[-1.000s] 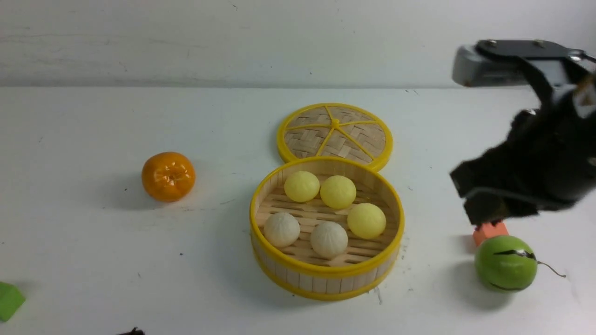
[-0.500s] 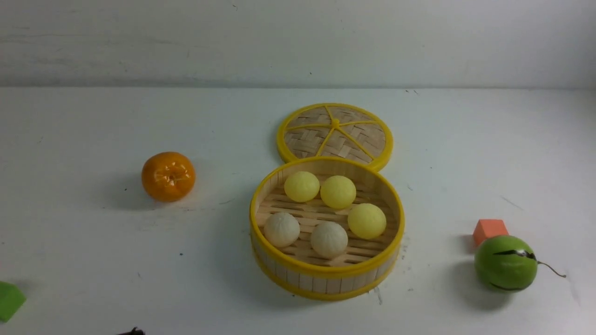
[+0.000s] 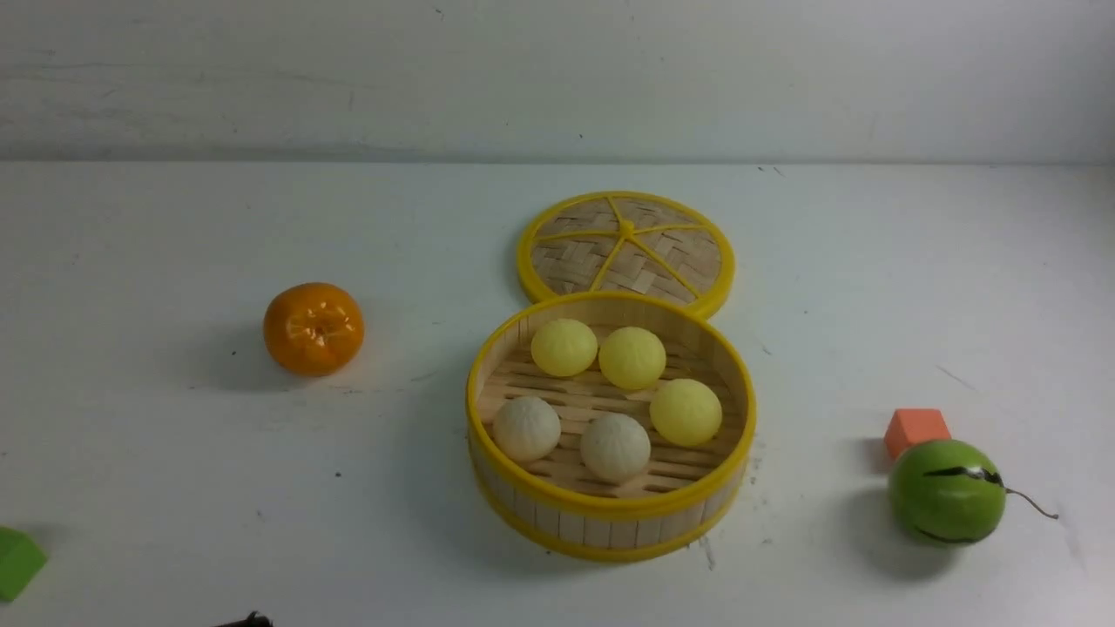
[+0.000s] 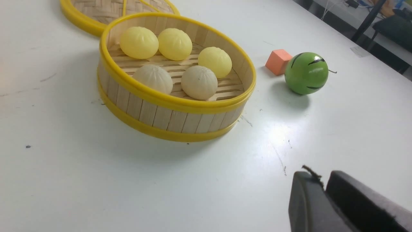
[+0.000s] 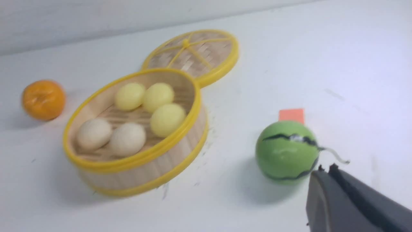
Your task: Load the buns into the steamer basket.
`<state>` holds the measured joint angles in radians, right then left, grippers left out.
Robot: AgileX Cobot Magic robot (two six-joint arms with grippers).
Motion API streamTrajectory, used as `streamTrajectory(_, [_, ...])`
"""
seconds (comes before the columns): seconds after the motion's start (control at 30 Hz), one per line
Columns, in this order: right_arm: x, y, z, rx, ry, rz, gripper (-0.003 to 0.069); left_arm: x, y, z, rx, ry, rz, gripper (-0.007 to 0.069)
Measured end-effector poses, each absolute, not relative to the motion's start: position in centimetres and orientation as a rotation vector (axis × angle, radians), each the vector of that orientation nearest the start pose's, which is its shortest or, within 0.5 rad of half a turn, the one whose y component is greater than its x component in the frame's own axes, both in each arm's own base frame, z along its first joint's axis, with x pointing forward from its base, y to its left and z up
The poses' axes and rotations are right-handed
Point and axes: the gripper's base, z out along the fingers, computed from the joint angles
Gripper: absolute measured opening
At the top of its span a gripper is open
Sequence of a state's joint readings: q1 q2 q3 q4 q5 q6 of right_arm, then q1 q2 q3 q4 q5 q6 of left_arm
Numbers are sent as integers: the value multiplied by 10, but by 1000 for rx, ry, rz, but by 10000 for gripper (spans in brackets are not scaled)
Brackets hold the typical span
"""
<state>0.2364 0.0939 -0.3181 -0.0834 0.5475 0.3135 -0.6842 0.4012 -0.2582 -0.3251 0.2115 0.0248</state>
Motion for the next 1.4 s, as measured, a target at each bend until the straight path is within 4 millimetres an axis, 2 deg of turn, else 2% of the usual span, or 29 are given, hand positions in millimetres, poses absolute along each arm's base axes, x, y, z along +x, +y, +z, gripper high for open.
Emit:
streamTrajectory(0.03, [44, 6, 262, 41, 1802, 287, -22, 69, -64, 254, 415, 1846, -742, 83])
streamTrajectory(0.17, [55, 3, 227, 37, 1708, 137, -22, 69, -64, 254, 416, 1847, -742, 83])
streamTrajectory(0.27, [55, 2, 194, 33, 1736, 101, -22, 69, -64, 254, 415, 1847, -742, 85])
streamTrajectory(0.37, [54, 2, 176, 39, 1819, 90, -22, 69, -64, 254, 416, 1847, -741, 90])
streamTrajectory(0.5, [53, 1, 173, 39, 1864, 75, -22, 69, -64, 254, 416, 1847, -741, 92])
streamTrajectory(1.17, [52, 1, 173, 39, 1873, 73, -15, 69, -64, 254, 416, 1847, -741, 110])
streamTrajectory(1.3, [52, 1, 173, 39, 1874, 73, -10, 70, -63, 249, 407, 1833, -735, 111])
streamTrajectory(1.4, [52, 1, 173, 39, 1874, 73, -10, 70, -58, 236, 366, 1765, -710, 112])
